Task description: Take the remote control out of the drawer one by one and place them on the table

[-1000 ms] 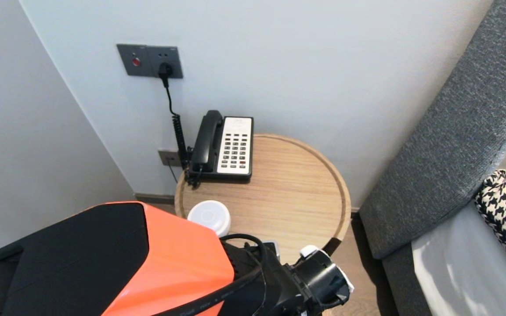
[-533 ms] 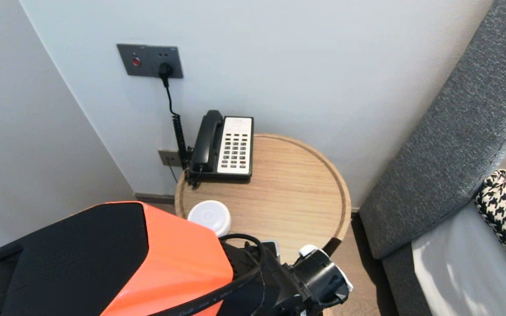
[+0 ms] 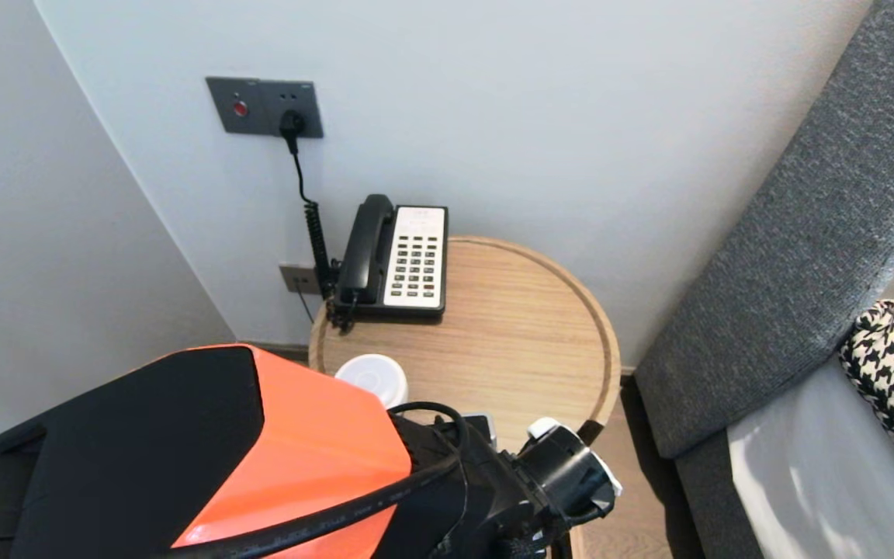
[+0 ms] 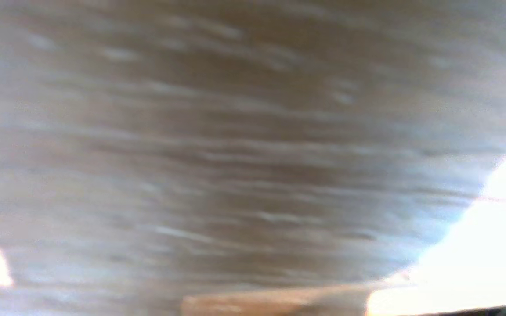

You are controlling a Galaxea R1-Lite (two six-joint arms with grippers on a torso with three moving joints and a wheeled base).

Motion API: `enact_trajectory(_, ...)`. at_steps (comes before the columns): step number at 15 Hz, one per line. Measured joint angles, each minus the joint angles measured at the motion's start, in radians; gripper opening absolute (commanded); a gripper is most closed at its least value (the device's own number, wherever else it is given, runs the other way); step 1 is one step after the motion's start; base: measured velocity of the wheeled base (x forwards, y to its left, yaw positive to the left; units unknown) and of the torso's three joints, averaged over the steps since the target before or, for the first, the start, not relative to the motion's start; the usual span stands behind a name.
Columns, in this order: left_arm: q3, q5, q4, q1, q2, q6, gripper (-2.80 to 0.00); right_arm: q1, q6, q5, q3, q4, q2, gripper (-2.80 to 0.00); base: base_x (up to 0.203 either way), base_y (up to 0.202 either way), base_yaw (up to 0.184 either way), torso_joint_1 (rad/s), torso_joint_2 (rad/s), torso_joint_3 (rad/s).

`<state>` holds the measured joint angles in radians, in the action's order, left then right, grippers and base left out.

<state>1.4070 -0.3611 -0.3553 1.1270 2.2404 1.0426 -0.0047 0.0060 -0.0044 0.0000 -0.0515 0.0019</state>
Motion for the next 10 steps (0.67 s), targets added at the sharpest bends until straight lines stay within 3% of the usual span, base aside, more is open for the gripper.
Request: enact_trajectory(10,0.003,-0.013,0.000,0.007,-0.023,-0.006,0.00,0.000,0.000,0.000,0.000,0.000,0.000,-2.80,0.000,0.000,0.000,0.000,0.00,0.000)
